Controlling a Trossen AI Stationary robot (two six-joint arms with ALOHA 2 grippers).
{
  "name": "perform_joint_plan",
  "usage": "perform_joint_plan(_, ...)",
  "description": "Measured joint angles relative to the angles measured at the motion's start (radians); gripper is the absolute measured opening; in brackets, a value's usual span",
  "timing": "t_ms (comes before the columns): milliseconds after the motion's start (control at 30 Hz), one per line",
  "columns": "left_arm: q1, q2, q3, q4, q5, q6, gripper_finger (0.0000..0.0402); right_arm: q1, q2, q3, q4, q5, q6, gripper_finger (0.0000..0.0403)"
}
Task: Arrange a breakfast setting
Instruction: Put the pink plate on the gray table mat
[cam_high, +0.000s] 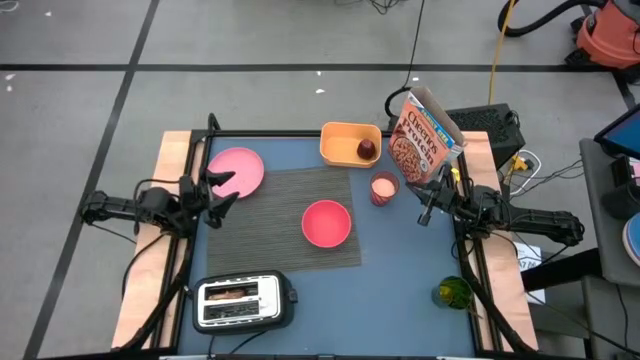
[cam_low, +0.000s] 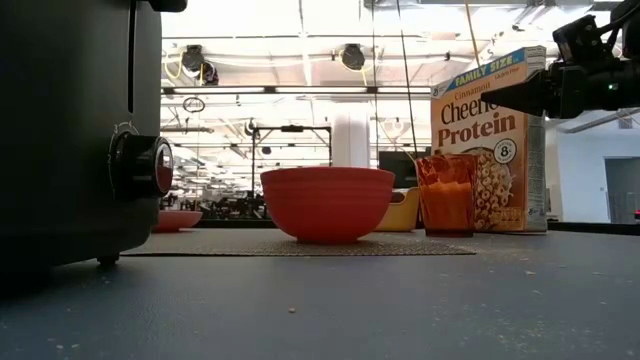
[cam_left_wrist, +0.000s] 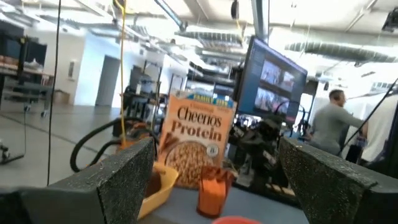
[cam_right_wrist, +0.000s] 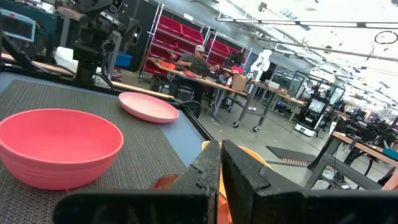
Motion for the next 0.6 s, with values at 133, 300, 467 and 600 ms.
perform_joint_plan(133, 0.0, 0.0, 0.0, -0.004, 0.0, 0.017, 0.0349, 0.0, 0.0, 0.0, 0.0, 0.0, 0.0, 0.0011)
perform_joint_plan(300, 0.0, 0.0, 0.0, -0.005, 0.001, 0.015, 0.0349, 0.0, 0.0, 0.0, 0.0, 0.0, 0.0, 0.0011)
perform_joint_plan(467, 0.0, 0.0, 0.0, -0.005, 0.003, 0.028, 0.0349, 0.0, 0.0, 0.0, 0.0, 0.0, 0.0, 0.0011)
perform_joint_plan(600, 0.0, 0.0, 0.0, -0.004, 0.003, 0.078, 0.0349, 0.0, 0.0, 0.0, 0.0, 0.0, 0.0, 0.0011)
